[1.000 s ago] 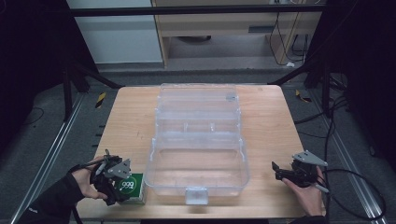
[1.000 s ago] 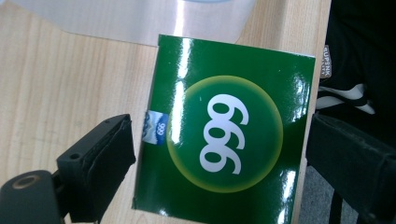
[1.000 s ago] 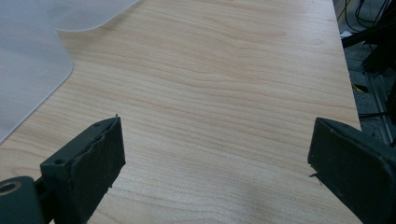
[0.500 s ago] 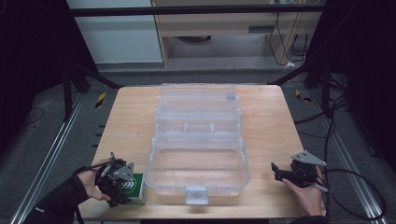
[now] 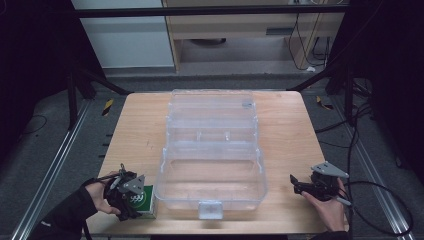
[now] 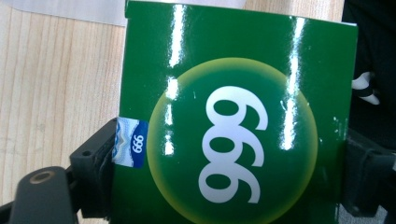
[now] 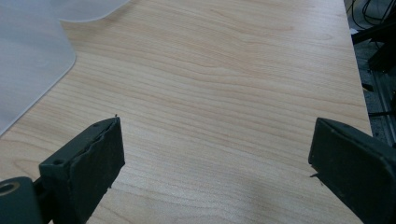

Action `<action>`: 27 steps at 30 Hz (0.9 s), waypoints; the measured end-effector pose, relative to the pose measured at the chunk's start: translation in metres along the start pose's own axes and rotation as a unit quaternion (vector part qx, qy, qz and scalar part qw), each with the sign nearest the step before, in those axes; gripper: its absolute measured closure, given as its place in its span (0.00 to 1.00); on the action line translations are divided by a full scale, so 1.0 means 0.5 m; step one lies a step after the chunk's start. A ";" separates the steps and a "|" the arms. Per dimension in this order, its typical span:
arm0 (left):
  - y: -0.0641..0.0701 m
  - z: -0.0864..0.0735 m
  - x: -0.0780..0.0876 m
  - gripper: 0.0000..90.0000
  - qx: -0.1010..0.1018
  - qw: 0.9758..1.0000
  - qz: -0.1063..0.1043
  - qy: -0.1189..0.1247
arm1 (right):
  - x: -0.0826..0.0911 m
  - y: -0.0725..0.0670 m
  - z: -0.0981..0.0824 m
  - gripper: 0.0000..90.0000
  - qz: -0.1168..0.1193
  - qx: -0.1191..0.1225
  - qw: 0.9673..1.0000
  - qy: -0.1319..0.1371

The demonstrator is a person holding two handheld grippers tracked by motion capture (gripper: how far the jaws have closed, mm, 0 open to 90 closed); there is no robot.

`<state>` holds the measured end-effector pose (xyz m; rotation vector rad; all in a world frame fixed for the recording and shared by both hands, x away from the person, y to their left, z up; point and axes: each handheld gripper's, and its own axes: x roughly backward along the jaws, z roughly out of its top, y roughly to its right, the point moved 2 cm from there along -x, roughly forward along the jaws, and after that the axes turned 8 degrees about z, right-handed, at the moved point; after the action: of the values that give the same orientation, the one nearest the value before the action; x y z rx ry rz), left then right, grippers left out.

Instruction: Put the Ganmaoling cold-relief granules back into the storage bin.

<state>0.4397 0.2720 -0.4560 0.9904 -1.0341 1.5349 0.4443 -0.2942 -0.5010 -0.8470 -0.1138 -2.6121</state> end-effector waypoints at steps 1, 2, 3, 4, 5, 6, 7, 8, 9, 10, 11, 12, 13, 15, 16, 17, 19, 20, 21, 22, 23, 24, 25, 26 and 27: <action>0.000 -0.001 0.001 0.15 -0.001 1.000 0.001 0.000 | 0.000 0.000 0.000 0.04 0.000 0.002 1.000 0.000; 0.000 -0.001 0.001 0.15 -0.001 1.000 0.001 0.000 | 0.000 0.000 0.000 0.04 0.000 0.002 1.000 0.000; 0.001 -0.001 0.003 0.15 -0.002 1.000 0.002 0.003 | 0.000 0.000 0.000 0.05 0.001 0.002 1.000 0.000; 0.001 -0.003 0.005 0.15 -0.004 1.000 0.001 0.004 | 0.000 0.000 0.000 0.05 0.000 0.002 1.000 0.000; 0.003 -0.004 0.008 0.15 0.001 1.000 -0.001 0.008 | 0.000 0.000 0.000 0.05 0.000 0.002 1.000 0.000; 0.003 -0.004 0.008 0.15 0.001 1.000 -0.001 0.008 | 0.000 0.000 0.000 0.05 0.000 0.002 1.000 0.000; 0.002 -0.005 0.017 0.16 0.001 1.000 0.001 0.015 | 0.000 0.000 0.000 0.05 0.001 0.002 1.000 0.000; 0.002 -0.005 0.017 0.16 0.001 1.000 0.001 0.015 | 0.000 0.000 0.000 0.05 0.001 0.002 1.000 0.000; 0.001 -0.006 0.033 0.16 0.004 1.000 0.008 0.024 | -0.001 0.000 0.000 0.05 0.001 0.003 1.000 -0.001; 0.001 -0.006 0.033 0.16 0.004 1.000 0.008 0.024 | -0.001 0.000 0.000 0.05 0.001 0.003 1.000 -0.001; 0.000 -0.006 0.042 0.16 0.006 1.000 0.012 0.027 | -0.001 0.000 0.000 0.05 0.001 0.003 1.000 -0.001; -0.001 -0.006 0.050 0.16 0.006 0.999 0.015 0.030 | -0.001 0.000 0.000 0.05 0.001 0.003 1.000 -0.001; -0.004 -0.006 0.065 0.16 0.007 0.999 0.020 0.034 | 0.000 -0.001 0.000 0.05 0.003 0.002 1.000 -0.001; -0.006 -0.005 0.076 0.16 0.008 0.999 0.023 0.038 | 0.000 -0.001 0.000 0.05 0.003 0.002 1.000 0.000; -0.008 -0.004 0.084 0.16 0.010 0.999 0.026 0.038 | 0.000 0.000 0.000 0.05 0.002 0.001 1.000 -0.001; -0.010 -0.003 0.093 0.16 0.008 0.999 0.030 0.037 | 0.000 0.000 0.000 0.05 0.002 0.001 1.000 -0.001; -0.014 0.002 0.116 0.16 0.008 0.999 0.035 0.040 | 0.000 -0.001 0.000 0.05 0.003 0.002 1.000 -0.001; -0.014 0.002 0.116 0.16 0.008 0.999 0.035 0.040 | 0.000 -0.001 0.000 0.05 0.003 0.002 1.000 -0.001; -0.017 0.004 0.127 0.16 0.006 0.999 0.038 0.039 | 0.000 -0.001 0.000 0.05 0.003 0.001 1.000 -0.001; -0.019 0.007 0.137 0.16 0.007 0.998 0.040 0.041 | 0.000 0.000 0.000 0.05 0.003 0.002 1.000 0.000; -0.021 0.011 0.152 0.16 0.007 0.998 0.043 0.041 | 0.000 0.000 0.000 0.05 0.003 0.002 1.000 -0.001; -0.023 0.013 0.159 0.16 0.007 0.998 0.045 0.041 | 0.000 -0.001 0.000 0.05 0.005 0.001 1.000 0.000; -0.024 0.016 0.166 0.16 0.005 0.998 0.046 0.043 | 0.000 -0.001 0.000 0.05 0.004 0.001 1.000 0.000; -0.026 0.018 0.171 0.16 0.005 0.998 0.047 0.044 | 0.000 -0.001 0.000 0.05 0.005 0.001 1.000 0.000; -0.026 0.018 0.171 0.16 0.005 0.998 0.047 0.044 | 0.000 -0.001 0.000 0.05 0.005 0.001 1.000 0.000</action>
<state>0.4386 0.2894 -0.3706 0.8839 -1.0232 1.6467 0.4440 -0.2937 -0.5007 -0.8443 -0.1117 -2.6034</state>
